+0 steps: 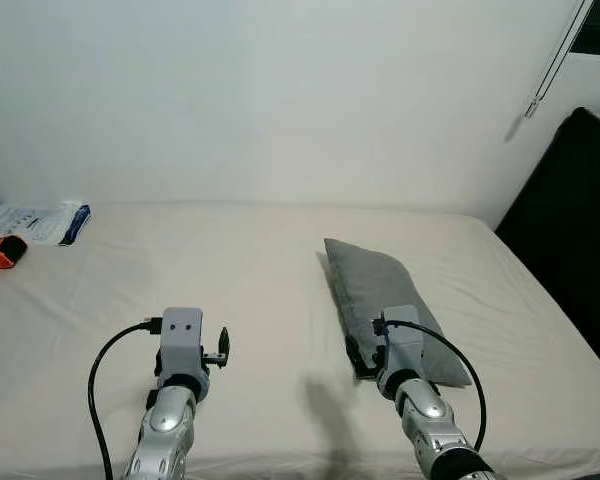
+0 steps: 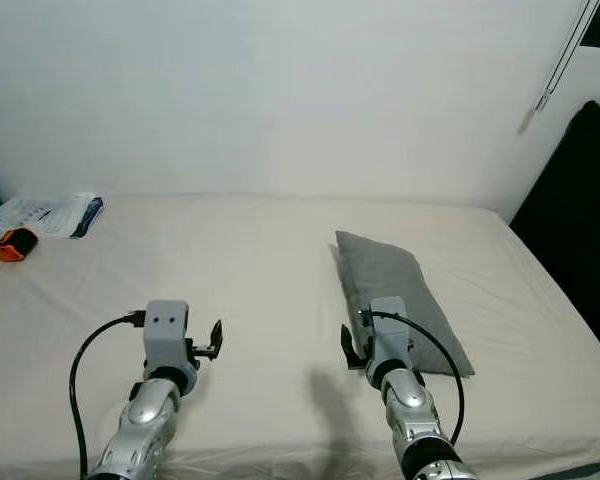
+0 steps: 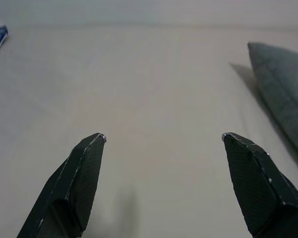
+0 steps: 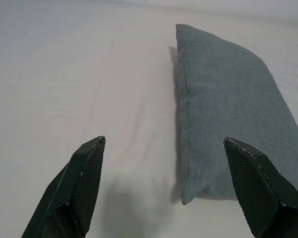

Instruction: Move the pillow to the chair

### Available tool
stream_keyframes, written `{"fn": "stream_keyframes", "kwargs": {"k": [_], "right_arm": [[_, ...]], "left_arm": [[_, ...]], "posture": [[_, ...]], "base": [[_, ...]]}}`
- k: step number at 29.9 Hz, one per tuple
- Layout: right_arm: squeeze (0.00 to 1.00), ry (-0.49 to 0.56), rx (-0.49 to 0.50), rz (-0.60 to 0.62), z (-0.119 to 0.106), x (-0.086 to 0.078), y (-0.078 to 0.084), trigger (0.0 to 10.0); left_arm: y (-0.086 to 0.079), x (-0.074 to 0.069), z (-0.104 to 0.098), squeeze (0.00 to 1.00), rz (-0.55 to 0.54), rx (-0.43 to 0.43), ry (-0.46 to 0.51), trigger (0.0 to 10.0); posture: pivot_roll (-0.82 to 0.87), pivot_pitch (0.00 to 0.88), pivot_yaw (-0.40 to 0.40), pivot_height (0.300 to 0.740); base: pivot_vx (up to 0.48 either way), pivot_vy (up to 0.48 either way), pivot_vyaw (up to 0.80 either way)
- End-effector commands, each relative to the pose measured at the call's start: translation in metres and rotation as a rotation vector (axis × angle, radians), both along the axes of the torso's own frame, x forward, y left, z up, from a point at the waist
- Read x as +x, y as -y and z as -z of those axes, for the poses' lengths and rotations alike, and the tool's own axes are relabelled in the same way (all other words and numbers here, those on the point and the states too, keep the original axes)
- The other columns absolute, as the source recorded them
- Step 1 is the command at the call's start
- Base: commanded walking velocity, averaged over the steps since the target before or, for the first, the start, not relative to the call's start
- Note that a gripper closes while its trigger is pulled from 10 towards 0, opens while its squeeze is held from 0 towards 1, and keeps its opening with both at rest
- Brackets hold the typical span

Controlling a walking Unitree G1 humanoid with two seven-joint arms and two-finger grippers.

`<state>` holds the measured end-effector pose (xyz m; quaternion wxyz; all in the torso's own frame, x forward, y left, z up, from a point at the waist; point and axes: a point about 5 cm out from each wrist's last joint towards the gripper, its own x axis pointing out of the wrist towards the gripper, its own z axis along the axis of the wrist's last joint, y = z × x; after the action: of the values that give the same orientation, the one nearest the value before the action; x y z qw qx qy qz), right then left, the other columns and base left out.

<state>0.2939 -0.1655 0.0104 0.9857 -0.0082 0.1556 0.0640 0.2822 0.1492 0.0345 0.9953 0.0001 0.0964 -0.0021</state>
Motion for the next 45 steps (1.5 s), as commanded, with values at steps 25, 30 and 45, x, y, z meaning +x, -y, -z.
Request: {"fn": "stream_keyframes", "kwargs": {"k": [25, 30, 45], "right_arm": [[0.0, -0.013, 0.034, 0.065, -0.001, 0.003, 0.006, 10.0], [0.0, -0.006, 0.038, 0.083, -0.002, 0.003, 0.009, 10.0], [0.0, 0.003, 0.036, 0.114, -0.003, 0.003, 0.015, 10.0]], "left_arm": [[-0.008, -0.002, 0.002, 0.0, -0.009, 0.022, -0.019, 10.0], [-0.009, -0.006, 0.004, 0.0, 0.01, 0.031, -0.029, 10.0], [-0.01, -0.008, -0.001, 0.0, 0.061, 0.041, -0.022, 10.0]], "posture": [[0.07, 0.0, -0.096, 0.63], [0.07, 0.0, -0.073, 0.63], [0.07, 0.0, -0.071, 0.63]], "base": [[0.0, 0.0, 0.0], [0.0, 0.0, 0.0], [0.0, 0.0, 0.0]]}}
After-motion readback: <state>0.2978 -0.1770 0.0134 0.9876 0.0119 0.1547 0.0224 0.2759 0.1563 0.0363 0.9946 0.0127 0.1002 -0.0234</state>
